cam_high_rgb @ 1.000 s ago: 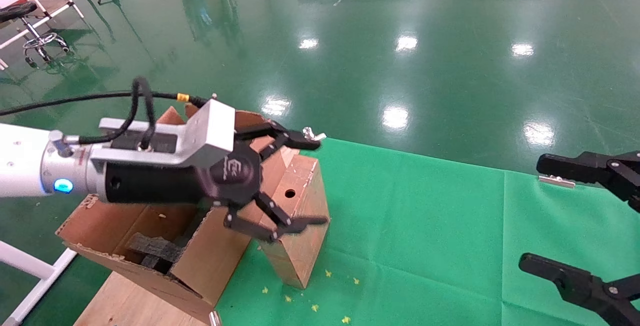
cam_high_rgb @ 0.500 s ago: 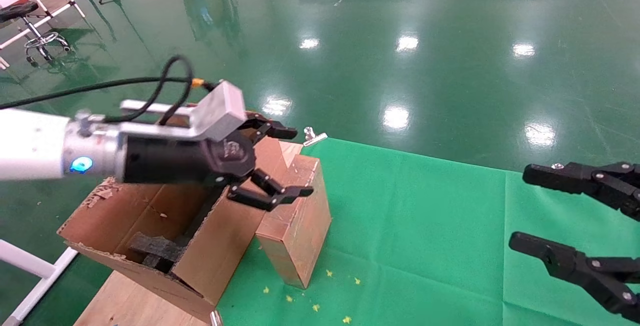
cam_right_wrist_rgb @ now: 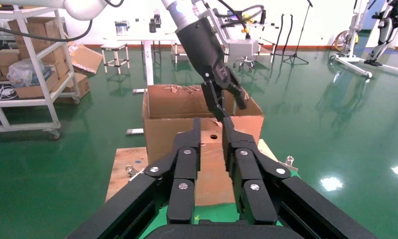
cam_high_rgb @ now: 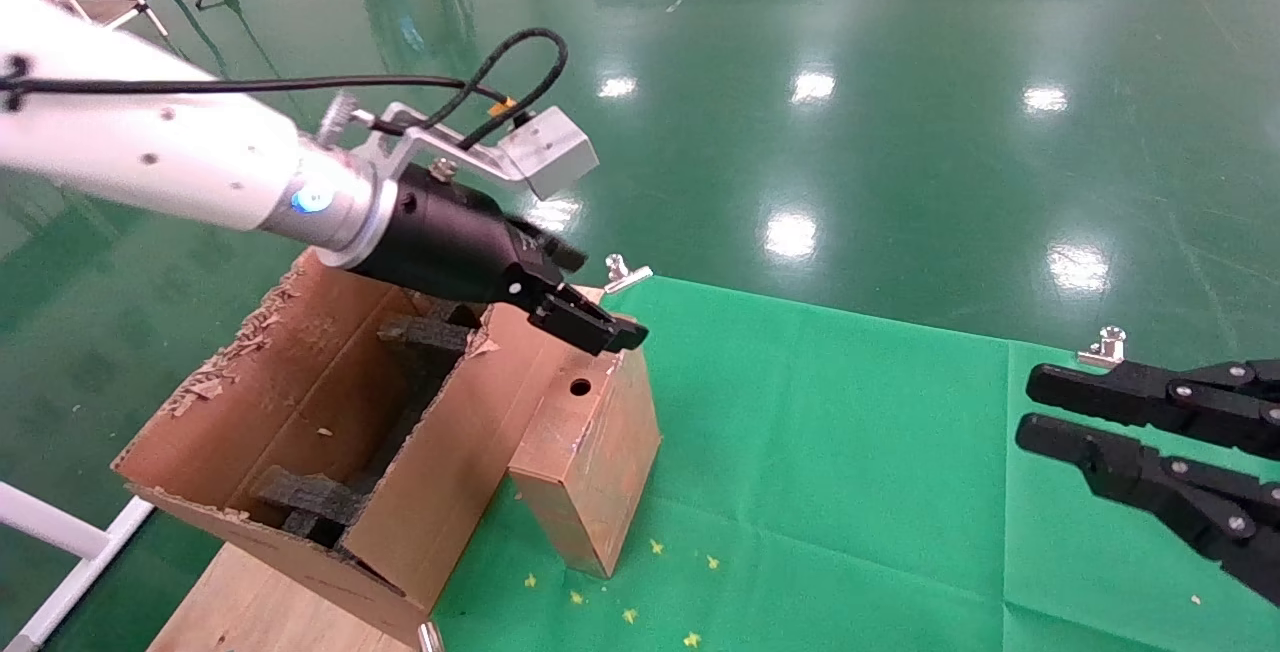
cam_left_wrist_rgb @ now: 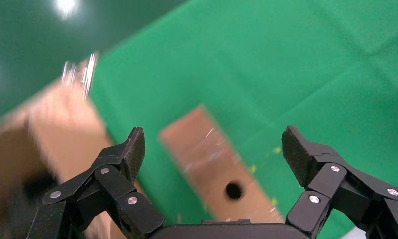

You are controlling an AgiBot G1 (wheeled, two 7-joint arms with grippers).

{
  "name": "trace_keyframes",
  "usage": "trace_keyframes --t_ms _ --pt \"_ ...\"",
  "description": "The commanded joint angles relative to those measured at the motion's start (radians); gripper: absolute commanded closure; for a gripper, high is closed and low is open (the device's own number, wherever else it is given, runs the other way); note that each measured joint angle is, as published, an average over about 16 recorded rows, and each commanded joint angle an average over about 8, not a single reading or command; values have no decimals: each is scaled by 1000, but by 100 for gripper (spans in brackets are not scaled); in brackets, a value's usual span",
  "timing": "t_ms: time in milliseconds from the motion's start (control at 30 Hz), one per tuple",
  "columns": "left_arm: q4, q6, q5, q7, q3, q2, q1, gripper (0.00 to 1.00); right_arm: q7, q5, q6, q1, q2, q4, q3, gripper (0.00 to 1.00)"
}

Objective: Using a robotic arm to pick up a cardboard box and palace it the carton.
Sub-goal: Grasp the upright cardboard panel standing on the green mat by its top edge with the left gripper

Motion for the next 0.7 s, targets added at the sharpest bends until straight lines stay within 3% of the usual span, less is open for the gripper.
trace_keyframes --t_ms 33,167,300,700 --pt "1 39 70 -121 42 31 -41 0 0 0 0 0 0 0 0 100" --pt "-1 43 105 -299 132 55 -70 0 0 0 0 0 0 0 0 100" --pt "-2 31 68 -398 186 58 -75 0 0 0 0 0 0 0 0 100" --pt "-5 -2 42 -457 267 75 -64 0 0 0 0 0 0 0 0 100"
